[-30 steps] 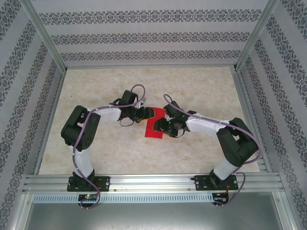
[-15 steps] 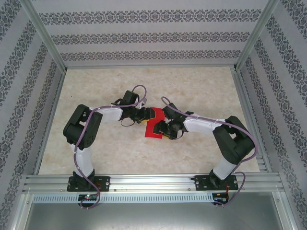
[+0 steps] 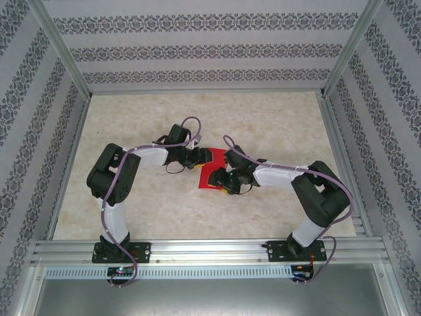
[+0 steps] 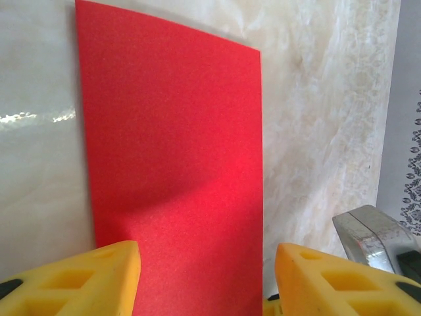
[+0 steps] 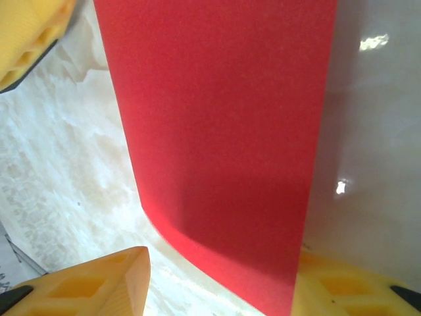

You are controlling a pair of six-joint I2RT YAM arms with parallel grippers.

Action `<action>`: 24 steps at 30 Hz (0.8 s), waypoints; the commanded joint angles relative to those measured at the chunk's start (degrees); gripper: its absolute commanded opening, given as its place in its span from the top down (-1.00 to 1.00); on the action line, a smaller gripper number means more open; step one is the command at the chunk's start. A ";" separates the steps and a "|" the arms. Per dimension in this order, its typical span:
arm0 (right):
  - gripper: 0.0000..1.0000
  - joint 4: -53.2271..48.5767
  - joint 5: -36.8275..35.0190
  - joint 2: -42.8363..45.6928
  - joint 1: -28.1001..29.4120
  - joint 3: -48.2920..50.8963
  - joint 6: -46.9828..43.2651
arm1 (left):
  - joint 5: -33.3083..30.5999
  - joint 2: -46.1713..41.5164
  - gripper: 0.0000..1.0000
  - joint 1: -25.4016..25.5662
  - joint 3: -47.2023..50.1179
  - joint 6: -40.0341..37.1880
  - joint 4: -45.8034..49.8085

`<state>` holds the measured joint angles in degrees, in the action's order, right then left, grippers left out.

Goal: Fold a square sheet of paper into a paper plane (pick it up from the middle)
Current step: Third fold the triangle at the center of the table.

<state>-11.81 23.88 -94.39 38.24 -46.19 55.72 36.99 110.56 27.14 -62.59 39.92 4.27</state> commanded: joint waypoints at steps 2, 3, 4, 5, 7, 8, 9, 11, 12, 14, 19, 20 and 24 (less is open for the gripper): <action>0.15 3.20 -2.09 3.83 -0.03 1.42 3.38 | -0.44 -1.89 -0.11 0.48 -1.02 -1.11 -0.05; 0.21 3.24 -2.49 4.24 -0.16 1.69 3.83 | -0.52 -2.09 -0.11 0.47 -0.90 -1.10 -0.22; 0.32 3.12 -2.99 4.71 -0.26 2.02 4.25 | -0.52 -2.37 -0.10 0.57 -0.78 -1.01 -0.38; 0.43 2.88 -3.28 5.13 -0.56 2.36 4.75 | -0.44 -2.62 -0.09 0.52 -0.65 -0.99 -0.49; 0.65 1.94 -3.89 5.96 -1.17 2.82 5.58 | -0.12 -2.89 -0.07 0.48 -0.43 -0.92 -1.22; 0.74 1.04 -4.18 6.18 -1.51 2.86 5.86 | 0.37 -3.06 -0.05 0.53 -0.14 -0.72 -1.91; 0.81 -0.14 -4.31 6.37 -1.89 2.91 5.77 | 1.14 -3.14 -0.04 0.60 0.12 -0.37 -3.04; 0.87 -2.10 -3.70 6.28 -2.51 2.69 5.62 | 2.94 -2.96 -0.01 0.63 0.54 0.59 -5.20; 0.88 -2.95 -3.04 6.08 -2.80 2.54 5.28 | 3.53 -2.52 0.01 0.71 0.68 1.09 -6.08; 0.89 -5.01 -1.75 5.38 -3.46 1.87 4.23 | 3.00 -1.58 0.04 1.46 0.08 1.14 -5.59; 0.87 -7.61 -0.75 3.56 -4.53 -0.30 2.21 | 1.59 1.09 0.17 2.44 -1.84 -0.03 -2.87; 0.86 -7.43 -0.76 3.11 -4.61 -0.62 2.11 | 1.33 1.31 0.18 2.48 -1.84 -0.05 -2.63; 0.77 -6.21 -0.76 1.81 -4.71 -1.51 2.79 | -0.14 2.52 0.22 2.40 -2.19 -0.91 -0.10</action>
<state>-18.04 22.61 -91.53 33.95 -45.89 58.96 38.13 111.57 29.32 -63.18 40.38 2.44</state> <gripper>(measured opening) 0.104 0.395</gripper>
